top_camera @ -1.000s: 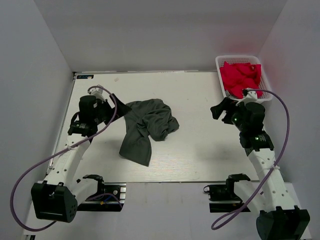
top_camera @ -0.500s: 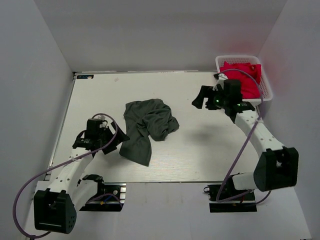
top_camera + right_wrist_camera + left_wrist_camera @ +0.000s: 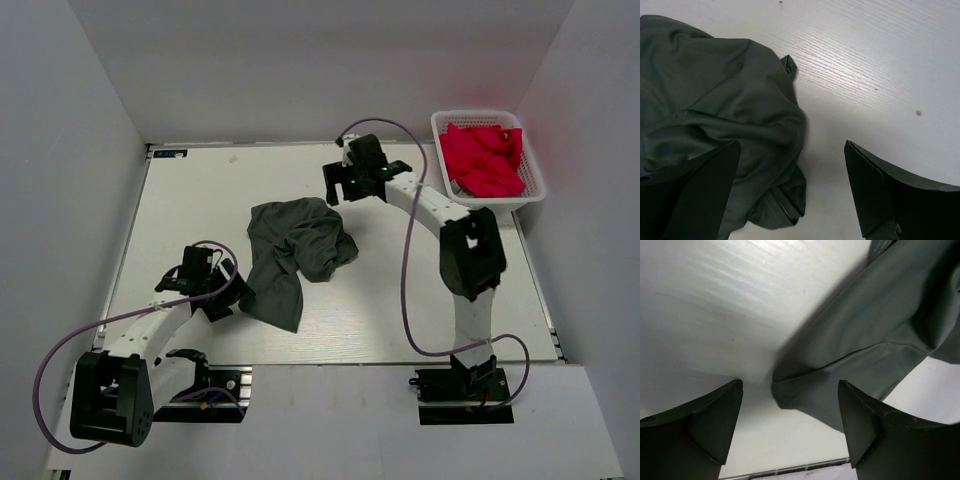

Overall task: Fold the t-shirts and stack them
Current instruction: Flatten out the tshirt

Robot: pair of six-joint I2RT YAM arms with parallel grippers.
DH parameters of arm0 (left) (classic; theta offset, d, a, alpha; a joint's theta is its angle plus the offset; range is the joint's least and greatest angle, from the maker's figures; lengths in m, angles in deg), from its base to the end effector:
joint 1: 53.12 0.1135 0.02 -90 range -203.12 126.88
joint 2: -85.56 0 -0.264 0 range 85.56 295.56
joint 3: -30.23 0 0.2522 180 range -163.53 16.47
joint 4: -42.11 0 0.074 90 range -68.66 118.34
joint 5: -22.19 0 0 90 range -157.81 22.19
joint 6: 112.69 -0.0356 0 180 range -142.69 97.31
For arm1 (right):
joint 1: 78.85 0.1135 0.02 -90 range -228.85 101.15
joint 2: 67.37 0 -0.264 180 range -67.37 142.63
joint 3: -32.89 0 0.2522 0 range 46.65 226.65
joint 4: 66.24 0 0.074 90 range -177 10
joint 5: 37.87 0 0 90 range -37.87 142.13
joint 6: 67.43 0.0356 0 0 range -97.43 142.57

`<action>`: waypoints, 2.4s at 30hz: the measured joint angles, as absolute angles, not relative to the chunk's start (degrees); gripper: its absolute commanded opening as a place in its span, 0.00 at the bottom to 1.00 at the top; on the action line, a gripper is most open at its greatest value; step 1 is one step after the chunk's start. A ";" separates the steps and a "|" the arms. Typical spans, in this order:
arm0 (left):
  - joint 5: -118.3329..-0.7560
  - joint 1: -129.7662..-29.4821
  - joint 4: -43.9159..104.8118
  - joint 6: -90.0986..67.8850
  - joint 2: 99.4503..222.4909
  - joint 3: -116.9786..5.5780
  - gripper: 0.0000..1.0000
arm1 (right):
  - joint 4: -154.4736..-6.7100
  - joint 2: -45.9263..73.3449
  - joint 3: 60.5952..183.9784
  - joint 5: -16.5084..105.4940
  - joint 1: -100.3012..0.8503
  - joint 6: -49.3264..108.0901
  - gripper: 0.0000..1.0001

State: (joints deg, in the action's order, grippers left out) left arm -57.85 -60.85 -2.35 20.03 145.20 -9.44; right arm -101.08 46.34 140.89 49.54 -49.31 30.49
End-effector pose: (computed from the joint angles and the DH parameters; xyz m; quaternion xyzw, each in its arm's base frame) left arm 0.1683 -0.0291 0.1568 -0.2737 0.9324 -0.1705 0.1634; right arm 0.3997 0.2284 0.2589 -0.1796 0.8902 0.1537 0.3894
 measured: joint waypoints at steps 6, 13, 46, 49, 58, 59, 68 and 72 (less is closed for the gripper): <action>-58.68 -63.06 2.39 21.32 146.93 -8.68 0.72 | -103.46 57.20 150.99 54.11 -45.84 27.78 0.90; -61.41 -66.27 6.59 22.68 153.59 -10.73 0.32 | -102.32 63.23 154.55 55.99 -43.26 26.58 0.88; -84.97 -69.22 -1.41 18.22 139.43 -50.21 0.00 | -83.07 8.83 128.61 71.82 -41.79 22.99 0.00; -84.82 -69.53 -0.32 17.13 135.72 -55.04 0.00 | -84.60 2.95 127.80 69.76 -41.55 22.67 0.00; -74.59 -69.31 3.61 13.24 126.34 -64.68 0.00 | -90.72 -15.65 130.66 51.55 -41.25 22.97 0.00; -73.02 -69.29 3.96 12.97 125.86 -65.57 0.00 | -90.78 -17.20 131.29 49.72 -41.31 23.04 0.00; -66.85 -69.18 6.76 12.01 126.38 -65.99 0.00 | -90.30 -19.76 130.35 52.21 -41.38 23.41 0.00; -72.45 -68.92 7.04 11.75 133.57 -61.99 0.00 | -88.49 -11.36 126.46 63.16 -41.66 23.71 0.00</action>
State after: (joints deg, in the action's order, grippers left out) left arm -72.45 -68.92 7.04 11.75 133.57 -61.99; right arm -88.49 -11.36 126.46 63.16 -41.66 23.71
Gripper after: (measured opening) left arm 0.039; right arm 0.016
